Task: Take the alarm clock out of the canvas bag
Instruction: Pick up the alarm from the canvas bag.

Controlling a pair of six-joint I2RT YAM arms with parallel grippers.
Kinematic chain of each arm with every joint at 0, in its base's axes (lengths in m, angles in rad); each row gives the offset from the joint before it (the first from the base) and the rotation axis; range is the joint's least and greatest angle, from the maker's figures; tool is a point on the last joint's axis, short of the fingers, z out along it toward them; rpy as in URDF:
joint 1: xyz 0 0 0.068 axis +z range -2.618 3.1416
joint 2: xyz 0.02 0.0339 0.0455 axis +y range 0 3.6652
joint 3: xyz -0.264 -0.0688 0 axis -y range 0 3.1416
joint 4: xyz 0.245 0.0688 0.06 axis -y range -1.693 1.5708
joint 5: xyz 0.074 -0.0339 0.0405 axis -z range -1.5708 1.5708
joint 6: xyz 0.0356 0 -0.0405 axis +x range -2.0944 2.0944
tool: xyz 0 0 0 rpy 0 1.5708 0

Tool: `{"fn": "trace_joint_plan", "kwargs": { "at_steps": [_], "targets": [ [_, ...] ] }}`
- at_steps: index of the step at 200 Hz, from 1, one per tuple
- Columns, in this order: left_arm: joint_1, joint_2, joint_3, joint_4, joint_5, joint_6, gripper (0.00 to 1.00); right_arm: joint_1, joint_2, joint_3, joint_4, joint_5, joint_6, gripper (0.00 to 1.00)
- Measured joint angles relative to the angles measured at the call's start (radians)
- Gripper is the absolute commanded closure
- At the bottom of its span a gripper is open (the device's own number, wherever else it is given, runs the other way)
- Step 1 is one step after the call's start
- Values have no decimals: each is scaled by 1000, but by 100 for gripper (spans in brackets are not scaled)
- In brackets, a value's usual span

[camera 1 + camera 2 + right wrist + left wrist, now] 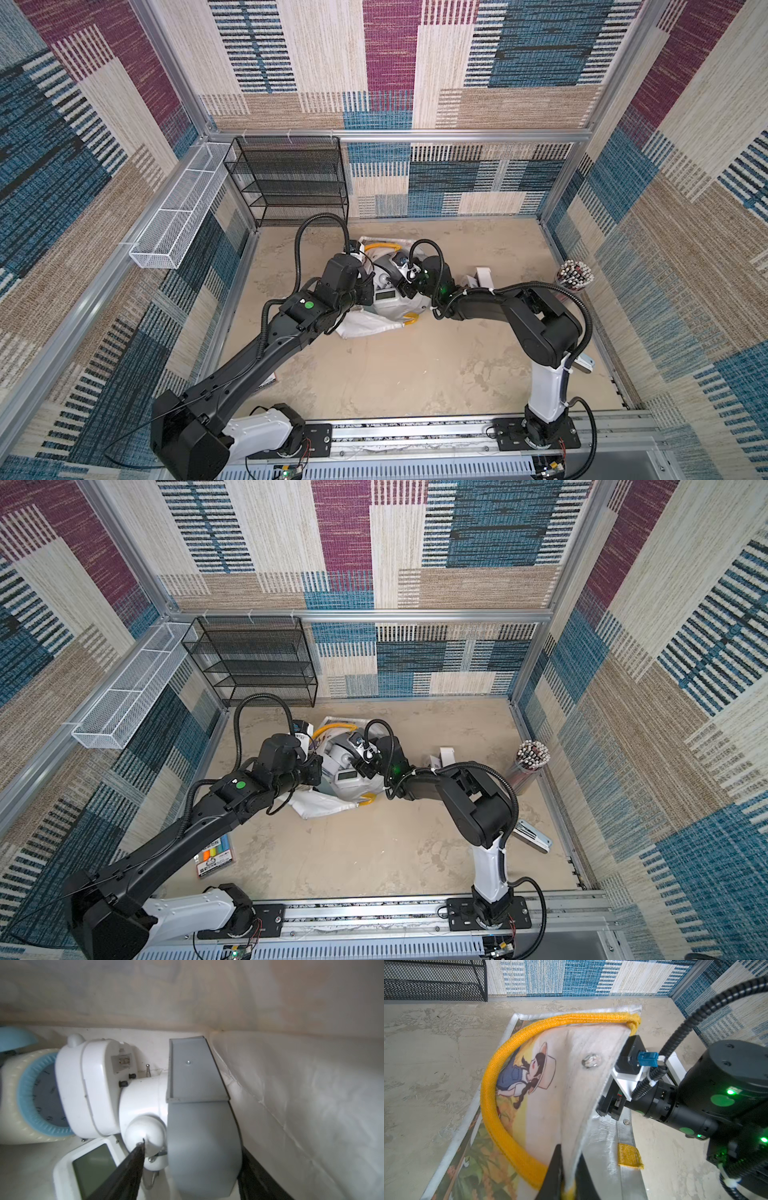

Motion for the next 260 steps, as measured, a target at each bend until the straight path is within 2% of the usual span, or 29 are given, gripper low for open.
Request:
{"fn": "trace_joint_plan", "kwargs": {
  "at_steps": [139, 150, 172, 199, 227, 260],
  "targets": [
    [0, 2, 0, 0, -2, 0, 100, 1, 4, 39, -25, -4, 2, 53],
    [0, 2, 0, 0, -4, 0, 100, 1, 7, 45, -29, -3, 3, 53],
    [0, 2, 0, 0, -4, 0, 100, 2, 19, 58, -31, -9, 2, 40],
    [-1, 2, 0, 0, -4, 0, 100, 5, 43, 87, -53, -16, -5, 39],
    [-1, 2, 0, 0, -4, 0, 100, 5, 64, 117, -66, -24, -9, 46],
    [-1, 2, 0, 0, -4, 0, 100, 5, 70, 124, -81, -22, -17, 58]
  ]
}}
